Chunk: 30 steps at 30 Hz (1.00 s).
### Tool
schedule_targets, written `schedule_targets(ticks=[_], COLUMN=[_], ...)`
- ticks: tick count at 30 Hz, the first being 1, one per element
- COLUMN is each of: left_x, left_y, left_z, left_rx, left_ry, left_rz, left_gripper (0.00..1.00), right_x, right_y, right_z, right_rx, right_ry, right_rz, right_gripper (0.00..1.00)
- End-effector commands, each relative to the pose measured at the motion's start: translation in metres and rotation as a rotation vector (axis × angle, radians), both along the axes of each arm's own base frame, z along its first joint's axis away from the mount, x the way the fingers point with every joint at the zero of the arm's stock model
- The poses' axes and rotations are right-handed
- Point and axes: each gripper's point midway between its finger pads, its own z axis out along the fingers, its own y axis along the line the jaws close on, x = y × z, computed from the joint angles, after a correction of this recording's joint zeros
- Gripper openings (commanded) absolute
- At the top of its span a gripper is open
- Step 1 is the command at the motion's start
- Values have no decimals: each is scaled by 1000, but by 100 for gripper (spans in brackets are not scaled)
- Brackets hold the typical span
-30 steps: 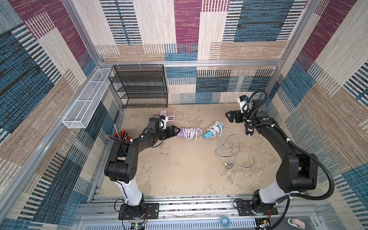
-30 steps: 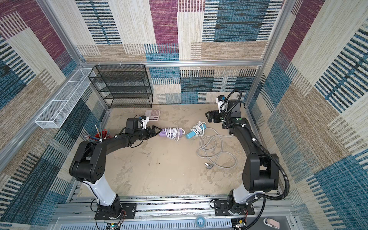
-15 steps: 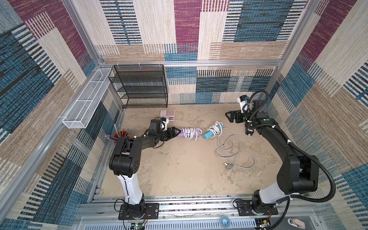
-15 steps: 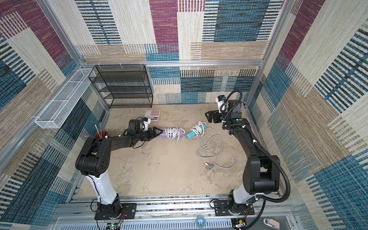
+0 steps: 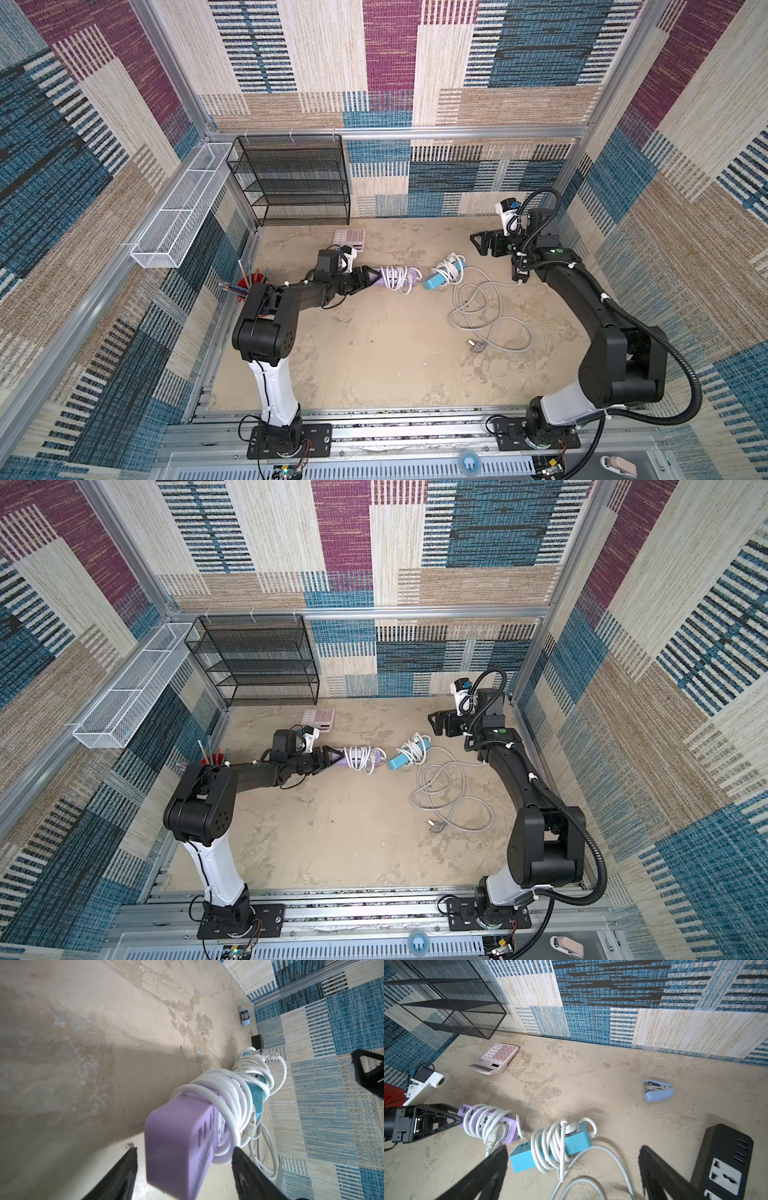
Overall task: Unwrap the cord wrapped around the power strip
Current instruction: Pick up the power strip from the center of the board.
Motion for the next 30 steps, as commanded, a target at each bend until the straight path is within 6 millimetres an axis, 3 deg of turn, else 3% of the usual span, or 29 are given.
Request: schedule_targets(ticks=[1, 18, 26, 30], left_x=[6, 8, 7, 6], left_y=[-6, -21, -23, -24], left_z=[8, 7, 7, 8], left_rx=[-19, -47, -55, -57], left_ry=[-38, -47, -48, -49], left_rz=[-14, -40, -51, -53], left_gripper=[71, 59, 44, 25], right_x=[1, 0, 0, 0], right_y=[2, 3, 4, 4], right_z=[10, 9, 7, 6], right_rx=[13, 17, 18, 19], right_ry=[-34, -36, -33, -32], right_rz=[5, 11, 13, 15], right_gripper=[99, 99, 99, 99])
